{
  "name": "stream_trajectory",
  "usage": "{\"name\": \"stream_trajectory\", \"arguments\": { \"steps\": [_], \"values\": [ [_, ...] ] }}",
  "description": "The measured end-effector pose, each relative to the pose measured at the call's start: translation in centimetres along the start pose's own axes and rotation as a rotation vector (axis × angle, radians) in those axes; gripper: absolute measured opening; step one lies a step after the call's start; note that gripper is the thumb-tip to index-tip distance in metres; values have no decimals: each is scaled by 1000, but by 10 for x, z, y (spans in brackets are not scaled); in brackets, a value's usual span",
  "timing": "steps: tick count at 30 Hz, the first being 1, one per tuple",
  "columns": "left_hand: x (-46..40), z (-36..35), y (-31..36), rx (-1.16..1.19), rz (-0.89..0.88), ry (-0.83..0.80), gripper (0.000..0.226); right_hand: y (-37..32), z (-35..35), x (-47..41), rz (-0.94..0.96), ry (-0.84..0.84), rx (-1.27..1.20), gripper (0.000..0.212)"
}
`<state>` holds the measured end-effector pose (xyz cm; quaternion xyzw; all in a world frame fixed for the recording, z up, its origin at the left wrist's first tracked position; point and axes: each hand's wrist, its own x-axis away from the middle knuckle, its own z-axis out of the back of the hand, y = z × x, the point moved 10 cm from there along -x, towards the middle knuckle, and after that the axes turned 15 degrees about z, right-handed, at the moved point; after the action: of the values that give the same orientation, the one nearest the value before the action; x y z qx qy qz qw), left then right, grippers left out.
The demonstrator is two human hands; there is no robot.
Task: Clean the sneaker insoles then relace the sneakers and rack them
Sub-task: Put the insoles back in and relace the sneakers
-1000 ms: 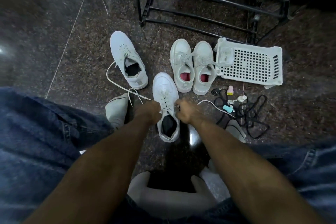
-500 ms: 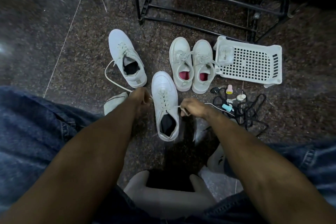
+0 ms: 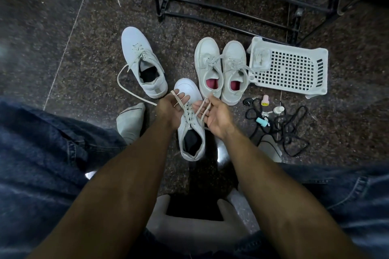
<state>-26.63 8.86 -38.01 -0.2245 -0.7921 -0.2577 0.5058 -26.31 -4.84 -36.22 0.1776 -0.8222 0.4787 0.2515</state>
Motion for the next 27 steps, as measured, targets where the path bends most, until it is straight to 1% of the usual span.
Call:
{"name": "stream_trajectory", "arguments": {
  "steps": [2, 5, 7, 8, 10, 11, 12, 13, 14, 15, 16, 17, 18, 19, 20, 21, 22, 23, 25, 27],
  "values": [
    [-2, 1, -16, 13, 58, 17, 20, 4, -2, -2, -15, 77, -115, 25],
    [-16, 19, -31, -81, 78, 104, 37, 5, 2, -10, -5, 137, -104, 20],
    [-31, 40, -30, -121, 67, 172, 53, 4, 15, -16, -10, 179, -49, 20],
    [-36, 51, -25, -135, 41, 210, 56, 6, 23, -18, -24, 199, -35, 21],
    [-36, 59, -15, -248, -31, 256, 50, 14, 37, -19, -69, 236, -51, 25],
    [-34, 54, -9, -340, -94, 257, 43, 18, 41, -19, -90, 246, -69, 26],
    [-29, 41, -3, -447, -181, 219, 33, 21, 43, -17, -107, 256, -95, 27],
    [-26, 25, -2, -568, -256, 155, 28, 23, 40, -15, -122, 269, -137, 27],
    [-25, 9, -5, -728, -309, 97, 39, 23, 36, -14, -138, 284, -197, 26],
    [-21, -6, -14, -934, -325, 58, 51, 21, 31, -12, -149, 302, -271, 24],
    [-17, -19, -26, -1166, -316, 34, 56, 16, 25, -11, -153, 319, -335, 22],
    [-12, -27, -35, -1381, -314, 38, 51, 11, 18, -11, -158, 326, -376, 20],
    [-7, -29, -40, -1539, -309, 73, 39, 7, 11, -10, -168, 318, -389, 19],
    [-3, -30, -41, -1637, -313, 110, 24, 3, 4, -8, -180, 299, -385, 18],
    [-2, -31, -39, -1674, -333, 131, 16, 1, -1, -7, -189, 276, -369, 18],
    [-2, -30, -39, -1666, -333, 123, 13, -1, -5, -7, -192, 254, -352, 18],
    [-3, -29, -39, -1585, -301, 92, 12, -3, -6, -7, -185, 241, -339, 19],
    [-4, -28, -37, -1445, -257, 65, 13, -7, -5, -8, -166, 234, -336, 21],
    [-6, -21, -31, -1199, -164, 82, 20, -15, -1, -12, -103, 216, -310, 26],
    [-6, -17, -31, -1133, -78, 98, 20, -18, 8, -15, -20, 177, -173, 25]
  ]
}}
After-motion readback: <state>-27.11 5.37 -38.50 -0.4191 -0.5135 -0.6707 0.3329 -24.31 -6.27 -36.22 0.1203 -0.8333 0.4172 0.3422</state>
